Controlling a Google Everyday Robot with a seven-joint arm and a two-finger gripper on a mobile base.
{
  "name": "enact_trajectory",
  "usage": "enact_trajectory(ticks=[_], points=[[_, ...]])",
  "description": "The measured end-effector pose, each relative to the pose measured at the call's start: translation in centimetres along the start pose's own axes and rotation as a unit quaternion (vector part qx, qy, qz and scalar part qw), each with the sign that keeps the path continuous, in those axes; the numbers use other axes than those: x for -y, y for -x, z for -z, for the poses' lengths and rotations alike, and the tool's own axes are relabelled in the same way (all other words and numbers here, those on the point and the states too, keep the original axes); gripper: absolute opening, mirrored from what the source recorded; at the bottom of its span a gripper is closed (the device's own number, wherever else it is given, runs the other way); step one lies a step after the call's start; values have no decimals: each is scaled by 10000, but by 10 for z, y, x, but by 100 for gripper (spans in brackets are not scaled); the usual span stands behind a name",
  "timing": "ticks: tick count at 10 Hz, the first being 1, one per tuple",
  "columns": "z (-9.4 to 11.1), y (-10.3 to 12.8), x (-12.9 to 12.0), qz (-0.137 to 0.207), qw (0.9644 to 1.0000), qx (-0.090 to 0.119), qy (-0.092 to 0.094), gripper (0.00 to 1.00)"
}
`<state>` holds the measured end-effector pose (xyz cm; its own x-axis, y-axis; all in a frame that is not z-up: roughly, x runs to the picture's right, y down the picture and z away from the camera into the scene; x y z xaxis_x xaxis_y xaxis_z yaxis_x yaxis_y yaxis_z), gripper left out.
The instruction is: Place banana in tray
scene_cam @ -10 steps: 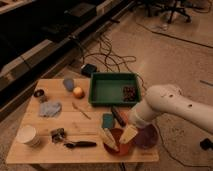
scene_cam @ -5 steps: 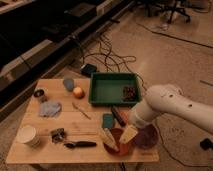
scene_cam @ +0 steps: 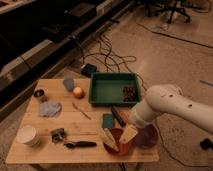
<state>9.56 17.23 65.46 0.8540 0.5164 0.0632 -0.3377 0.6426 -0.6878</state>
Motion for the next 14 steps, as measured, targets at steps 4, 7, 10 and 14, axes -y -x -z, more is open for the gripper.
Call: enact_trajectory(ticks=[4, 7, 10, 14], points=[[0, 0, 0, 0, 10000, 0, 0, 80], [0, 0, 0, -2, 10000, 0, 0, 80], [0, 0, 0, -2, 10000, 0, 0, 80], [1, 6, 5, 43, 9999, 27, -112, 80]])
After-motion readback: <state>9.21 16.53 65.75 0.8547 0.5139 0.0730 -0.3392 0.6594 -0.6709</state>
